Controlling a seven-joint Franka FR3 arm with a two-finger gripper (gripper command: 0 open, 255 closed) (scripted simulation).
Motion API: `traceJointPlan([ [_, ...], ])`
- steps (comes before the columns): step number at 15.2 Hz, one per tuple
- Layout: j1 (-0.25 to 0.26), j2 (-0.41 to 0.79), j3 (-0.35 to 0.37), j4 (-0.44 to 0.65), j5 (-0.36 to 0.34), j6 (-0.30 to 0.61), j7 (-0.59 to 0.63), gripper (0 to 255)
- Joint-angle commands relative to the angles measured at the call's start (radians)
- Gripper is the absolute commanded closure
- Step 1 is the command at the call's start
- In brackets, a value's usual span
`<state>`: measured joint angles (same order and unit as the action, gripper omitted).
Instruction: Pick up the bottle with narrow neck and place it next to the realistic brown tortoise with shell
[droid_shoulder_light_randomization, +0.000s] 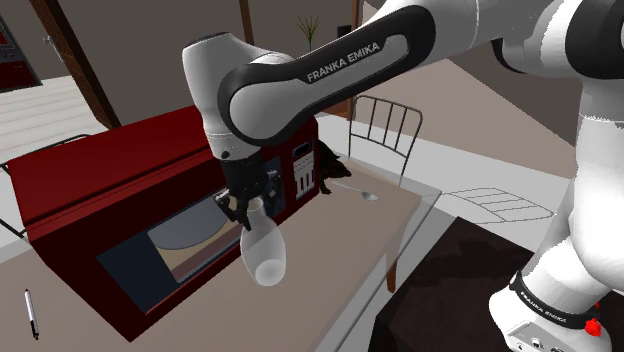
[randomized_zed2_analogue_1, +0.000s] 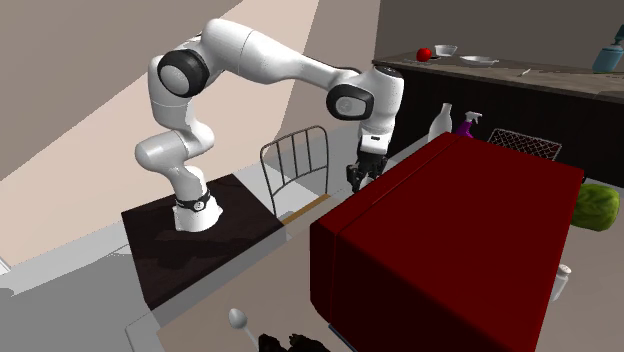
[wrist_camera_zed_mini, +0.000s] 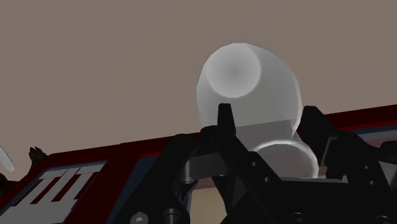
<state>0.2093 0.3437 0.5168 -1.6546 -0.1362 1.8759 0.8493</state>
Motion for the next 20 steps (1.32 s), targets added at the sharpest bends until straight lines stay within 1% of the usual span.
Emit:
traceJointPlan([
  [1, 0.000, 0.001, -0.001, -0.001, -0.001, -0.001, 0.000, 255],
  [3, 0.000, 0.001, -0.001, -0.001, -0.001, -0.001, 0.000, 255],
  [12, 0.002, -0.021, 0.006, 0.092, 0.013, -0.112, -0.006, 255],
  [20, 0.010, -0.024, 0.010, 0.196, 0.016, -0.219, -0.008, 255],
])
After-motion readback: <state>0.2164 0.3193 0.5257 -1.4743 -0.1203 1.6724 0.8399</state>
